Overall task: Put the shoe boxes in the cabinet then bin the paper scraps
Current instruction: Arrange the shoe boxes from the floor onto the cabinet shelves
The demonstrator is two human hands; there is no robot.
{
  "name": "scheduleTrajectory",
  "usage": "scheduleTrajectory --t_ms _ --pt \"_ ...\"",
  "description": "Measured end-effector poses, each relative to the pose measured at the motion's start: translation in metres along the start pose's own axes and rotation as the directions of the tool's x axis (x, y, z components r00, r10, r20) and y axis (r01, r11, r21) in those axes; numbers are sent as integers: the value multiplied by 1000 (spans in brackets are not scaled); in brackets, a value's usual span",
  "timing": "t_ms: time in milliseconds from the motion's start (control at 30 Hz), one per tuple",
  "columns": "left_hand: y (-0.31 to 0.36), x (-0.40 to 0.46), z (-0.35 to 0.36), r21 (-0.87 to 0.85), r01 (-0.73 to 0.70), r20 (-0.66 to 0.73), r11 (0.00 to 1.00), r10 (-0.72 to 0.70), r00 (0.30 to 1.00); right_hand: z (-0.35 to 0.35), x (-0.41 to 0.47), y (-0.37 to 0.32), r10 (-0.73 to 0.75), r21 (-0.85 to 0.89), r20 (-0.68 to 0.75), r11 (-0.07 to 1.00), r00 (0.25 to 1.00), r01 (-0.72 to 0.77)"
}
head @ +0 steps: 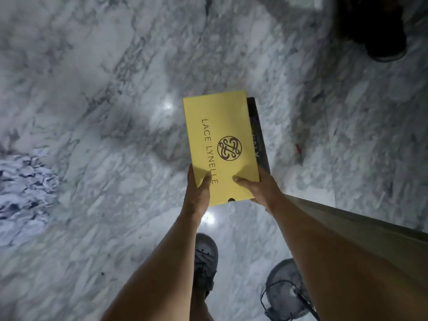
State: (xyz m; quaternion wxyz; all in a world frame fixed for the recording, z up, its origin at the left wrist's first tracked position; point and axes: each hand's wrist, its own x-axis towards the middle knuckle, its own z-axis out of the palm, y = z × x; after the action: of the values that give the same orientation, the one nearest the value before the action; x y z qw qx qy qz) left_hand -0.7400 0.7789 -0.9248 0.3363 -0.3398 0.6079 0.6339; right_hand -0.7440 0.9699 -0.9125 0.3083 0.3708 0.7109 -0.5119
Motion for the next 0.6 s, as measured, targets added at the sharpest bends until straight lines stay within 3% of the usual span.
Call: scheduleTrajectory --t_ms 233,333,467,600 --pt "-46 -108 -68 -248 -5 -130 969 -28 991 64 -99 2 -135 -176 47 974 990 141" --pt "-70 -186 -105 -323 -15 -235 946 -65 970 101 -165 8 -141 -269 136 947 981 173" --pt "-114 -314 -163 -418 12 -341 908 -169 925 156 -278 22 -168 -428 287 858 943 283" --pt "-161 -460 -214 -567 50 -427 823 -345 836 210 -406 66 -151 -609 395 695 906 382"
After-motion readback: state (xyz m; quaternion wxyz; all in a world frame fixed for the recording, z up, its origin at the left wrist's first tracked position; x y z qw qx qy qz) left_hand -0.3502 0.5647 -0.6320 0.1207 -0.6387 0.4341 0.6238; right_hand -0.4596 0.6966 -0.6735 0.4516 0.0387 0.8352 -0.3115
